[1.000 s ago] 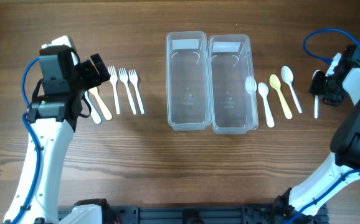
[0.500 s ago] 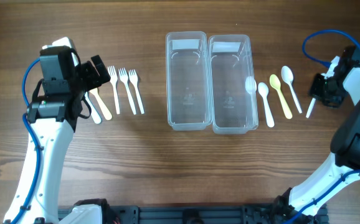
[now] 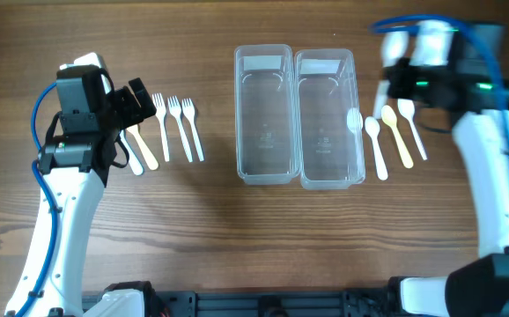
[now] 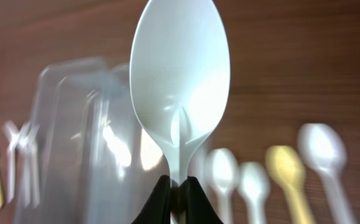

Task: Pack container
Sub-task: 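Carry the white spoon into the right container and release, then reach right gripper to the next white spoon and grasp it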

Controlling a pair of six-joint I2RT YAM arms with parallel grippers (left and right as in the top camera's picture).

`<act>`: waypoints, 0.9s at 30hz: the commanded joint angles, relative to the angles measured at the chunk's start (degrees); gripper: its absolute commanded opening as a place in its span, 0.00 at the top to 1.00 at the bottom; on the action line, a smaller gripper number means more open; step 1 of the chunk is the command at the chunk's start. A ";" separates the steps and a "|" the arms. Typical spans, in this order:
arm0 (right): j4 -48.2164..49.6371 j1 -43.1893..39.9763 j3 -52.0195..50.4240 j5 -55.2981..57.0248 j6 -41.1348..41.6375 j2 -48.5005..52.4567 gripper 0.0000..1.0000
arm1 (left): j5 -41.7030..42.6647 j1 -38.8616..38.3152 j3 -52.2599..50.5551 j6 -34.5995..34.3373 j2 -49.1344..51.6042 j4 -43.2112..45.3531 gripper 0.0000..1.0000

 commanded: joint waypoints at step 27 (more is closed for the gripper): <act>-0.26 -12.13 0.24 21.24 -12.61 12.55 0.07 | 0.66 0.31 1.09 0.70 0.61 -0.52 0.00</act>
